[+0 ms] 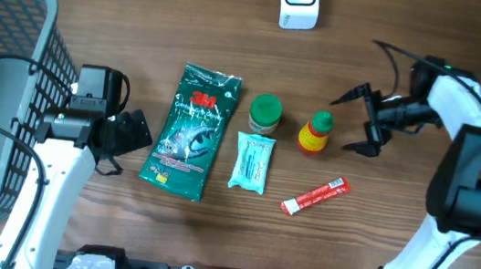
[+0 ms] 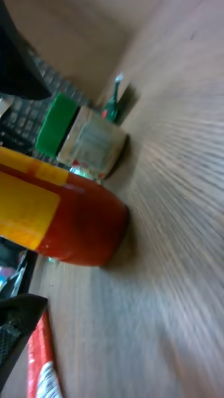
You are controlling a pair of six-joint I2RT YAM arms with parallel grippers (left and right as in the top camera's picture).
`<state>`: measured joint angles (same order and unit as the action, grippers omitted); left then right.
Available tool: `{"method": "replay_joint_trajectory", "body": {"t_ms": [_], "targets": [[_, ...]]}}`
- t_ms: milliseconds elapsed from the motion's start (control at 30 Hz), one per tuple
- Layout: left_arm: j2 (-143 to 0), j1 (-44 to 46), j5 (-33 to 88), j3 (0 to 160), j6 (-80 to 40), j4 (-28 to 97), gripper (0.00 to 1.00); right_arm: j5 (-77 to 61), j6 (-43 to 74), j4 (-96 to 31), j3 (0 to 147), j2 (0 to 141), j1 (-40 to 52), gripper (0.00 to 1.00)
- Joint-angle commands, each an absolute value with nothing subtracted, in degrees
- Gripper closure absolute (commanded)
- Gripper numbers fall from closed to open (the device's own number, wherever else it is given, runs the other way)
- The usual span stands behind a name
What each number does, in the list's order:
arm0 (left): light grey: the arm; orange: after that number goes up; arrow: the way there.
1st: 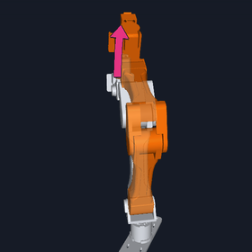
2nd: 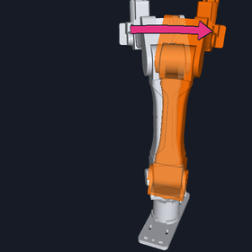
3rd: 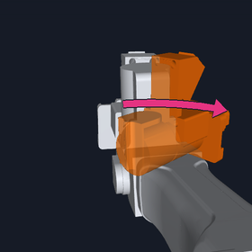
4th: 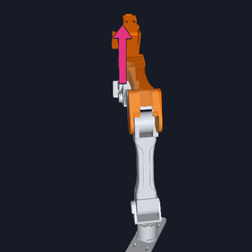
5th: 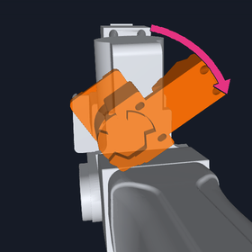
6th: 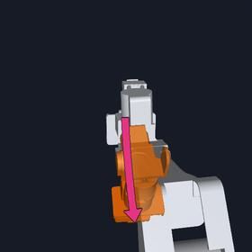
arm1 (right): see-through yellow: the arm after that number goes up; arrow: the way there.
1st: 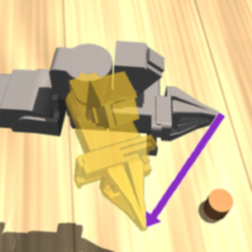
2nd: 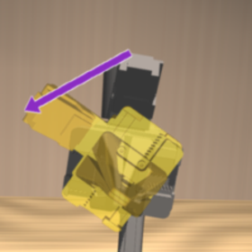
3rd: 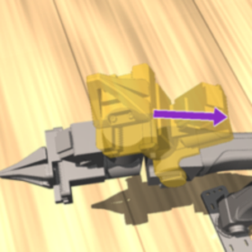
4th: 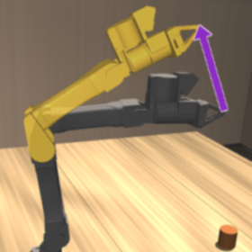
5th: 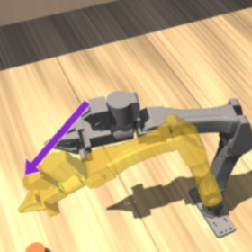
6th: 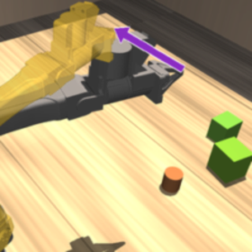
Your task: Scan the item barcode
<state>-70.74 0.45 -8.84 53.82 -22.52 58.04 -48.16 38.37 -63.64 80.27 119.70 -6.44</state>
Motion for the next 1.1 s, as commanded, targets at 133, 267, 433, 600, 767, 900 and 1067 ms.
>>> {"method": "replay_joint_trajectory", "body": {"t_ms": [133, 267, 433, 600, 767, 900, 1067], "targets": [[-70.08, 0.1, -8.56, 53.45, -21.39, 58.02, 0.0, -49.93, 34.41, -63.68, 79.9, 120.55, -1.52, 0.0], [-70.08, 0.1, -8.56, 53.45, -21.39, 58.04, 0.0, -49.82, 35.18, -60.27, 77.3, 120.55, 1.63, 0.0], [-70.08, 0.1, -8.56, 53.45, -21.39, 58.04, 0.0, -54.87, 37.71, -52.23, 72.58, 120.55, 3.6, 0.0], [-70.08, 0.1, -8.56, 53.45, -21.39, 58.04, 0.0, -55.99, 37.45, -50.33, 71.7, 120.55, 3.6, 0.19], [-70.08, 0.1, -8.56, 53.45, -21.39, 58.04, 0.0, -55.35, 30.72, -48.29, 71.72, 120.53, 3.6, 0.44], [-70.08, 0.1, -8.56, 53.45, -21.39, 58.02, 0.0, -58.06, 19.42, -47.18, 73.25, 119.74, 3.11, 0.57], [-70.08, 0.1, -8.56, 53.45, -21.41, 58.02, 0.0, -60.51, 5.89, -47.57, 73.93, 112.01, 2.87, 0.59]]}}
